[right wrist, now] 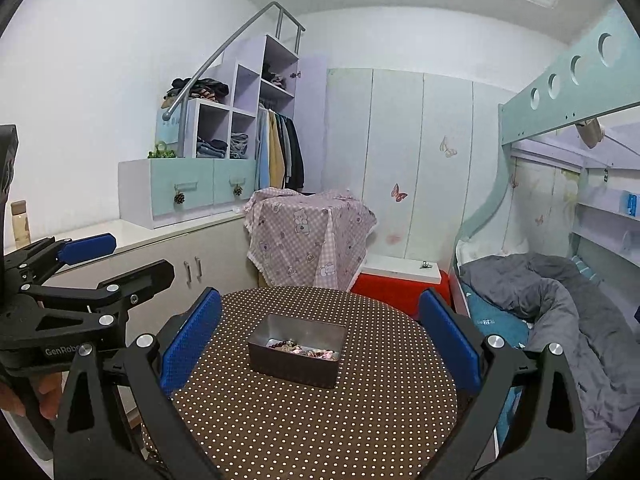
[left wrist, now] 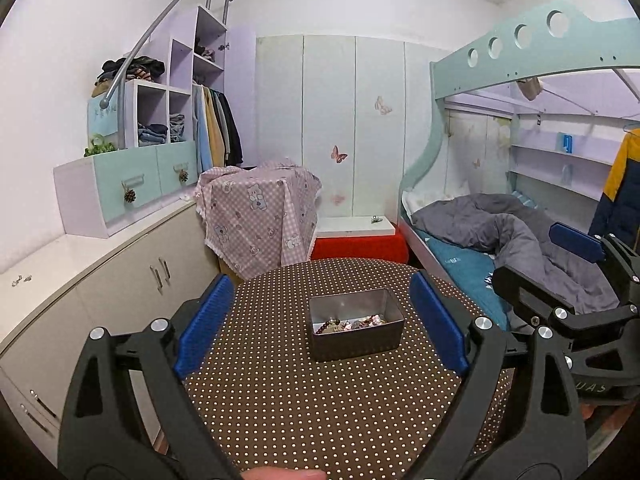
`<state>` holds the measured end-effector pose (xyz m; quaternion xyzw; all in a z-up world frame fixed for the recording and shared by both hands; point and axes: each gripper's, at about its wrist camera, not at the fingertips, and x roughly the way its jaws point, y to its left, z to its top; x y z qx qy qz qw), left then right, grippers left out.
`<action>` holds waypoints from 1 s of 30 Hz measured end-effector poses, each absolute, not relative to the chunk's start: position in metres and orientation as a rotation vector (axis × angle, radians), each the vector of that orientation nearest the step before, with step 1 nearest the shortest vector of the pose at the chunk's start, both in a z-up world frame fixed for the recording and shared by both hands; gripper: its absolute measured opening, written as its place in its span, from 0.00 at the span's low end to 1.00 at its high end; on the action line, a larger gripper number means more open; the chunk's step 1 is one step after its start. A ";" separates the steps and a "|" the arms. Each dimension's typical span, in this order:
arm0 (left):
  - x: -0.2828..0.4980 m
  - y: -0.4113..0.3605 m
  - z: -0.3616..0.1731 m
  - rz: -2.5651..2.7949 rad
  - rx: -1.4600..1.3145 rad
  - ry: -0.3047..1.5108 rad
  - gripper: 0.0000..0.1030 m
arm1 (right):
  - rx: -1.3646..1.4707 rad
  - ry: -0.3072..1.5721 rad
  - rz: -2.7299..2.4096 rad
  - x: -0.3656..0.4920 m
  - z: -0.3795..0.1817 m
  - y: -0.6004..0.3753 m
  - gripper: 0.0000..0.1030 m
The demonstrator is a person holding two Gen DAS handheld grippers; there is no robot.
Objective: Organize jewelry
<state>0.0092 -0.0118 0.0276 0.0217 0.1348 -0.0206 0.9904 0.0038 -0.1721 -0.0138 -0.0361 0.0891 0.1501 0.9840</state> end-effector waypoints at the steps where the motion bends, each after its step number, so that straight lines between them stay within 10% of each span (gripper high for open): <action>1: 0.009 -0.012 0.027 -0.042 0.045 0.271 0.86 | -0.073 0.178 0.301 0.002 -0.014 -0.172 0.92; 30: 0.010 -0.009 0.027 -0.052 0.045 0.285 0.86 | -0.067 0.185 0.280 0.001 -0.016 -0.177 0.92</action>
